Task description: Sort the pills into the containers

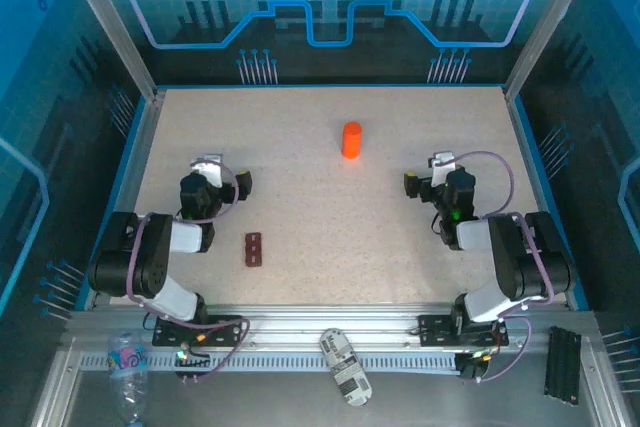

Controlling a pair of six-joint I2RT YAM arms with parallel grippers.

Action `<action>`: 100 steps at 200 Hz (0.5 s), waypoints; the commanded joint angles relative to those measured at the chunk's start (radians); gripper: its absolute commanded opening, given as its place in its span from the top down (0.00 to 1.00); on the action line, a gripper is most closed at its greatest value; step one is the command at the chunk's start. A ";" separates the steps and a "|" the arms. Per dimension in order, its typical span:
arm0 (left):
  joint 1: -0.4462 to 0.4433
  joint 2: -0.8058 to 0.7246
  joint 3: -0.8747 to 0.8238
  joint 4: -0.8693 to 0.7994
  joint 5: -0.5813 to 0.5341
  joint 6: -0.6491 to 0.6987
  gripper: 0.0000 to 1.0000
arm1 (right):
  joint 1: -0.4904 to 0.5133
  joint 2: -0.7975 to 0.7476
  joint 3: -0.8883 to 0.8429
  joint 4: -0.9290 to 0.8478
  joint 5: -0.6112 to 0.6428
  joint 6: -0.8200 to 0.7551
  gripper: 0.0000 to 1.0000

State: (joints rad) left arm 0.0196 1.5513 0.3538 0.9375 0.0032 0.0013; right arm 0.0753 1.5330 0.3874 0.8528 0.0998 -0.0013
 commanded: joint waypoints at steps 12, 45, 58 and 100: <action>0.003 0.001 0.028 -0.013 0.026 0.002 0.01 | -0.006 -0.003 0.018 0.006 -0.010 -0.007 0.00; 0.003 0.000 0.031 -0.020 0.026 0.000 0.01 | -0.007 -0.002 0.018 0.006 -0.009 -0.007 0.00; 0.003 0.000 0.031 -0.019 0.026 0.000 0.01 | -0.008 -0.002 0.019 0.006 -0.011 -0.009 0.00; 0.004 0.000 0.033 -0.022 0.027 -0.001 0.01 | -0.009 -0.001 0.022 0.000 -0.017 -0.007 0.00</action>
State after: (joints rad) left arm 0.0196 1.5513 0.3649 0.9211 0.0059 0.0013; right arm 0.0753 1.5330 0.3874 0.8528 0.0959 -0.0013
